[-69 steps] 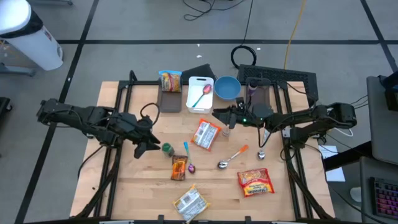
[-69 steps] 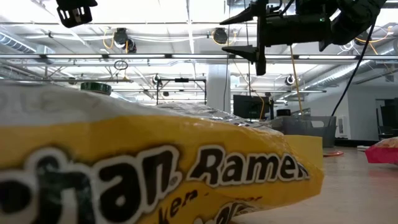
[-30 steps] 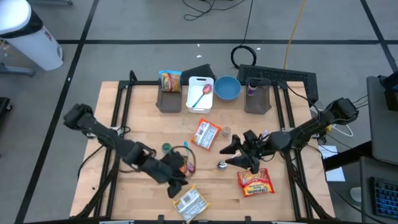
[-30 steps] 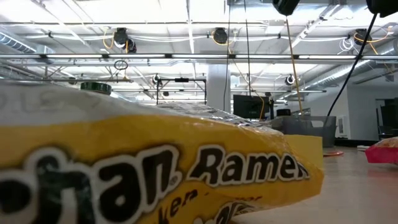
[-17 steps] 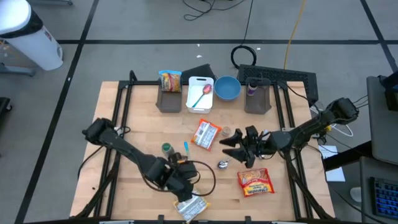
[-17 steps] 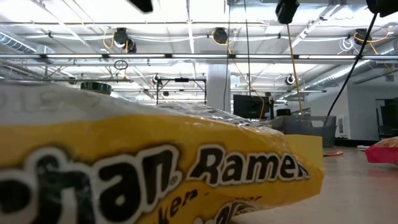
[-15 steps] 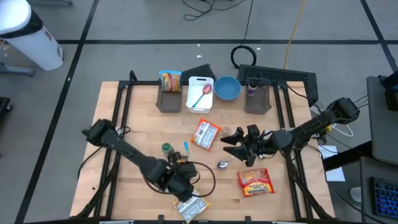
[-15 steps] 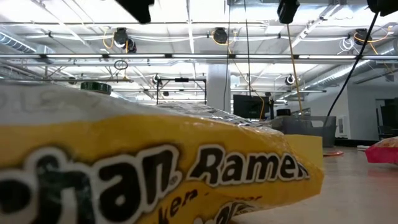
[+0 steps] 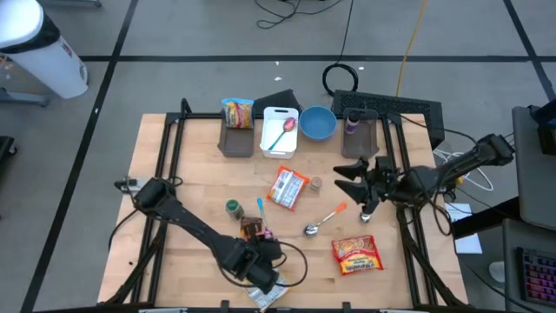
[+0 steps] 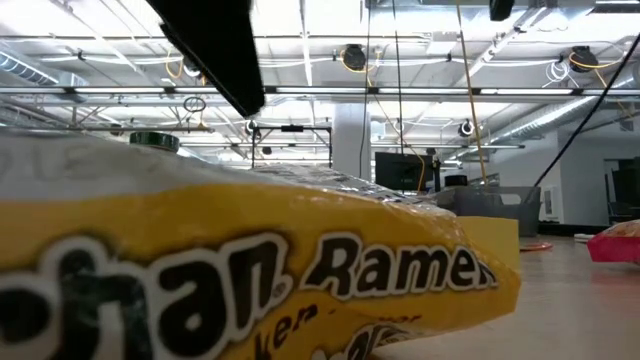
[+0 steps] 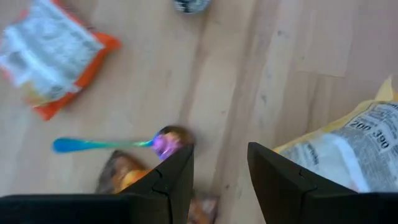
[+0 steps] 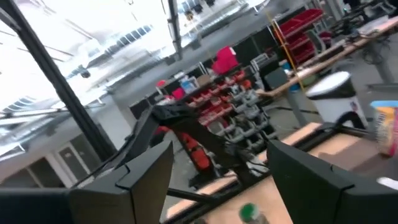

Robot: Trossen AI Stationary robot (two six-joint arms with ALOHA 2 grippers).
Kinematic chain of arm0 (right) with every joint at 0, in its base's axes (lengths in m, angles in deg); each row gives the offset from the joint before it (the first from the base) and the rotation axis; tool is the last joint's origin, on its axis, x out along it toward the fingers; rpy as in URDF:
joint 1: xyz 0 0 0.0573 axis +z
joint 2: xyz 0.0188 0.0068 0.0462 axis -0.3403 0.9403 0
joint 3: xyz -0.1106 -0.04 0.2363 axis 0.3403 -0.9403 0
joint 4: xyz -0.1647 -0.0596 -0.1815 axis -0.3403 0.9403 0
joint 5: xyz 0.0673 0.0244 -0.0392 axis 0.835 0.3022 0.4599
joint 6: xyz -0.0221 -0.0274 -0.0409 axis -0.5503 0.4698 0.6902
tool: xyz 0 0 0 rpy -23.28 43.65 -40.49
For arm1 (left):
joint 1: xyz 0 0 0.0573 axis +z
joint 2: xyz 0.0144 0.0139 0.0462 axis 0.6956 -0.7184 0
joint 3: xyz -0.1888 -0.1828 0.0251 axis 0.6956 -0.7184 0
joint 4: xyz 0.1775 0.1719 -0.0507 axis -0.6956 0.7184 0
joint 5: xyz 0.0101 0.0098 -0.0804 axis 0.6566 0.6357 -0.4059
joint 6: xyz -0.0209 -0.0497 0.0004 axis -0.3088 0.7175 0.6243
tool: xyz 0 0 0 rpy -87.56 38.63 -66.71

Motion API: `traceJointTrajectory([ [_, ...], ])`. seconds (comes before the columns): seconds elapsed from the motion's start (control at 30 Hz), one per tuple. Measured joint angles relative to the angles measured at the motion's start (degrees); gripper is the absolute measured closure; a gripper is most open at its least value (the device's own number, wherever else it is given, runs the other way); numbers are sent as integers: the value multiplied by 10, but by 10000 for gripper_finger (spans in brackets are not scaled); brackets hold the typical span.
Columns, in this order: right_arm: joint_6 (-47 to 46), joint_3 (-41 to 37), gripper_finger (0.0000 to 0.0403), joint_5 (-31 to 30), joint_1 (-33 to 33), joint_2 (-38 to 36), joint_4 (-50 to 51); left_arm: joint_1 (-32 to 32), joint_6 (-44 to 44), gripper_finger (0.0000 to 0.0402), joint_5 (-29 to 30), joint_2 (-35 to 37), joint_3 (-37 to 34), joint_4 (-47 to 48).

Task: Pick & Place Food Item
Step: Put the blue spoon into the white bin

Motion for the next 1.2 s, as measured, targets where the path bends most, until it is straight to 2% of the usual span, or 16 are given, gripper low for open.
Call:
traceJointTrajectory([
  [0.13, -6, 0, 149, -2, 0, -20, 37, 11, -12, 245, -19, -21, 0, -15],
  [0.47, -35, 0, 149, 0, 0, -16, 73, 33, -13, 245, -64, -55, 0, -17],
  [1.2, -35, 0, 149, 0, 0, -16, 96, 55, -43, 245, -37, -55, -10, 16],
])
